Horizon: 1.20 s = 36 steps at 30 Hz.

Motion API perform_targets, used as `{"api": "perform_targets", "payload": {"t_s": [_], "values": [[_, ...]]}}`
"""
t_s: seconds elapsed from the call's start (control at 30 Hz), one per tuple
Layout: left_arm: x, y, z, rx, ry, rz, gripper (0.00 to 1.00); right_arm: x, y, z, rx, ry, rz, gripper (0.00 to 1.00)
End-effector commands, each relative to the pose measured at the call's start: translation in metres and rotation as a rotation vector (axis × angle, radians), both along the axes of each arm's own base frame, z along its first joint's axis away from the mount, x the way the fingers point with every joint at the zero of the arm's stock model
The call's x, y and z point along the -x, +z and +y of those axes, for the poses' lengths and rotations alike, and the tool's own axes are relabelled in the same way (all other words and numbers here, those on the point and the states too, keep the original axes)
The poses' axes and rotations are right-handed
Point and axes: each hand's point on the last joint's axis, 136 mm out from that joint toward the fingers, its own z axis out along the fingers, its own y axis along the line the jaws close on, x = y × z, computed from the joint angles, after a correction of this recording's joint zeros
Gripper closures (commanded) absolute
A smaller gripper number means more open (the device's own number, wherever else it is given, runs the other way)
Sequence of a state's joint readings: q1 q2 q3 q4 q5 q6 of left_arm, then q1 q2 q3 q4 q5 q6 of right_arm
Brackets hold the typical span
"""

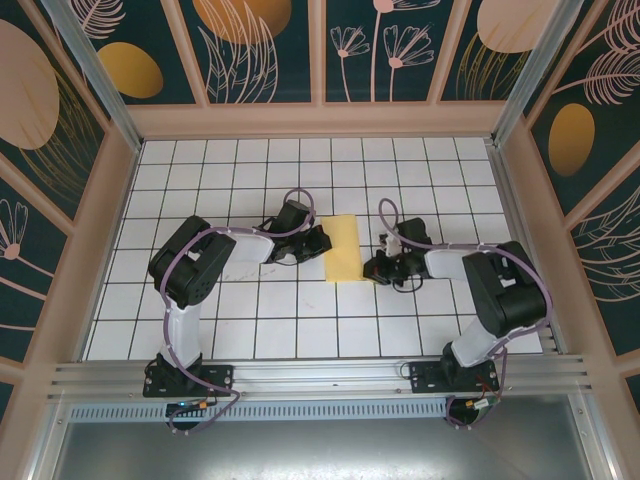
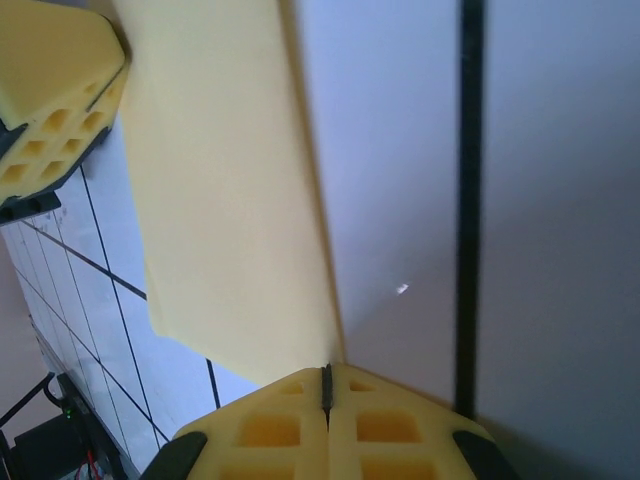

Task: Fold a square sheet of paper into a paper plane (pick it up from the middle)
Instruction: Fold the square sheet of paper in half at the center of the table, then move the paper to the center of the table.

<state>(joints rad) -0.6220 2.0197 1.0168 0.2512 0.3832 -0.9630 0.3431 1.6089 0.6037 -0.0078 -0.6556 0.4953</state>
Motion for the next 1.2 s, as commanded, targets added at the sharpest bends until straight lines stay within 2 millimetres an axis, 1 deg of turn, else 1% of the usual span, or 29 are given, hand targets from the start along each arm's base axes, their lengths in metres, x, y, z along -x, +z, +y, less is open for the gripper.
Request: {"api": "perform_targets", "payload": {"t_s": [0.0,0.07,0.17,0.27,0.37,0.47,0.6,0.77,0.93,1.17], "values": [[0.091,-0.123,0.101,-0.464,0.069,0.372,1.00,0.015,-0.005,-0.014,0.037,-0.021,0.039,1.00],[0.086,-0.120,0.100,-0.461,0.068,0.361,1.00,0.010,0.004,-0.014,0.029,-0.028,0.014,1.00],[0.078,-0.110,0.095,-0.455,0.060,0.330,1.00,-0.005,0.025,-0.010,0.010,-0.032,-0.053,1.00],[0.063,-0.088,0.089,-0.437,0.068,0.270,1.00,-0.017,0.041,-0.003,-0.014,-0.028,-0.095,1.00],[0.045,-0.059,0.090,-0.424,0.139,0.190,1.00,-0.024,0.045,0.007,-0.021,-0.007,-0.114,1.00],[0.038,-0.036,0.094,-0.398,0.207,0.139,1.00,-0.030,0.047,0.021,-0.035,0.012,-0.129,1.00],[0.035,-0.015,0.096,-0.353,0.256,0.093,1.00,-0.039,0.046,0.045,-0.057,0.038,-0.132,1.00],[0.030,0.009,0.078,-0.238,0.212,0.035,1.00,-0.049,0.041,0.075,-0.072,0.076,-0.125,1.00],[0.019,0.032,0.065,-0.176,0.169,-0.051,1.00,-0.058,0.036,0.087,-0.103,0.061,-0.100,1.00],[0.010,0.050,0.043,-0.089,0.106,-0.102,1.00,-0.065,0.025,0.092,-0.096,0.048,-0.068,1.00]]}}
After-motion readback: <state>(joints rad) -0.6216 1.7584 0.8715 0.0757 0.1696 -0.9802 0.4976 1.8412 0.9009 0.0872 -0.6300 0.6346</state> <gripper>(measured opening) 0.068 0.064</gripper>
